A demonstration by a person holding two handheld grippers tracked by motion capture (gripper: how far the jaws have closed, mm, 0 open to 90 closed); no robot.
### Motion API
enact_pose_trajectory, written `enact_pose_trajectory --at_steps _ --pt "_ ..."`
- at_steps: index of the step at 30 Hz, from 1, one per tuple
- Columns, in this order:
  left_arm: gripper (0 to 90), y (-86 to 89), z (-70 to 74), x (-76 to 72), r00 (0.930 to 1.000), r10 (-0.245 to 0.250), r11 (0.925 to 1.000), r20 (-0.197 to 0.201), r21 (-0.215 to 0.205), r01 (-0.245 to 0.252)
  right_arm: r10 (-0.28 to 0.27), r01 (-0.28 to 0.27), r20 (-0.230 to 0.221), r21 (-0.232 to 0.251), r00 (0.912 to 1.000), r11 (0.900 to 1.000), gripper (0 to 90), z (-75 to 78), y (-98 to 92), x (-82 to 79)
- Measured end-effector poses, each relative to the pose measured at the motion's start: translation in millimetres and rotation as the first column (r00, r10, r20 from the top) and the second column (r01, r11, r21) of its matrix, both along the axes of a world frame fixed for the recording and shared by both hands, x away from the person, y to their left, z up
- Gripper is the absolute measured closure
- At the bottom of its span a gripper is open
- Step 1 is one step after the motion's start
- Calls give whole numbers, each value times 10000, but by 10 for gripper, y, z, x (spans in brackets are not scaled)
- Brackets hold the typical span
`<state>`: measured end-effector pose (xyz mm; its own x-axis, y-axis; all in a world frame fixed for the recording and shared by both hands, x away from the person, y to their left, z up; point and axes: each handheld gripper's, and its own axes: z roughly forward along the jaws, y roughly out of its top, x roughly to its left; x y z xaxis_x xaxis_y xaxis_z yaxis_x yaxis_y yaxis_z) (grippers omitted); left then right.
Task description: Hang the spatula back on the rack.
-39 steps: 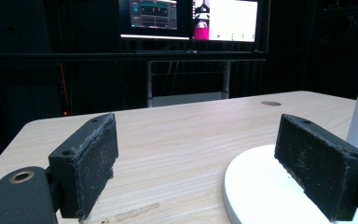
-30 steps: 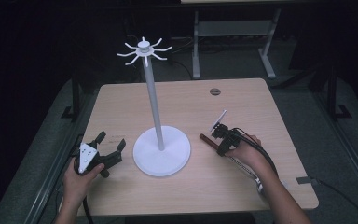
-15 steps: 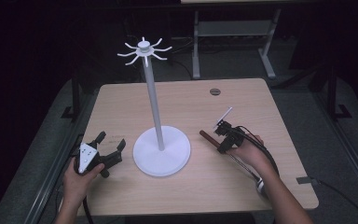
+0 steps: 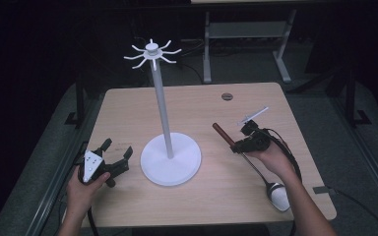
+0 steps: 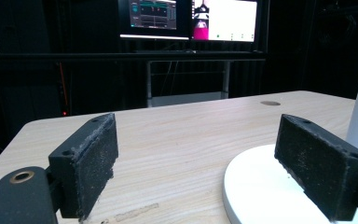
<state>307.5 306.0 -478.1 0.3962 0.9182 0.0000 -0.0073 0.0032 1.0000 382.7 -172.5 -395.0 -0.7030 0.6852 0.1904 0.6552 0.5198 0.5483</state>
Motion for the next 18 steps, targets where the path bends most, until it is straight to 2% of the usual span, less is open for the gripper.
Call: enact_pose_trajectory --at_steps 5,6,9,10,12,15,18 --pt "126 1 0 0 10000 -7 10000 -2 1 7 -31 7 402 603 9992 9982 741 85 -78 -47" --pt "126 1 0 0 10000 -7 10000 -2 1 7 -31 7 402 603 9992 9982 741 85 -78 -47" --pt "126 1 0 0 10000 -9 10000 -4 0 9 -70 -39 869 1248 9962 9922 741 171 -139 -85" --pt "126 1 0 0 10000 -9 10000 -4 0 9 -70 -39 869 1248 9962 9922 741 171 -139 -85" --pt "126 1 0 0 10000 -7 10000 -1 0 7 -59 -167 1304 1717 9914 9850 741 247 -195 -116" --pt "126 1 0 0 10000 -8 10000 -4 -3 8 -78 -221 1513 1946 9885 9806 741 284 -222 -132" --pt "126 0 0 0 10000 -7 10000 -2 5 7 -184 -298 1965 2397 9803 9704 741 366 -282 -170"
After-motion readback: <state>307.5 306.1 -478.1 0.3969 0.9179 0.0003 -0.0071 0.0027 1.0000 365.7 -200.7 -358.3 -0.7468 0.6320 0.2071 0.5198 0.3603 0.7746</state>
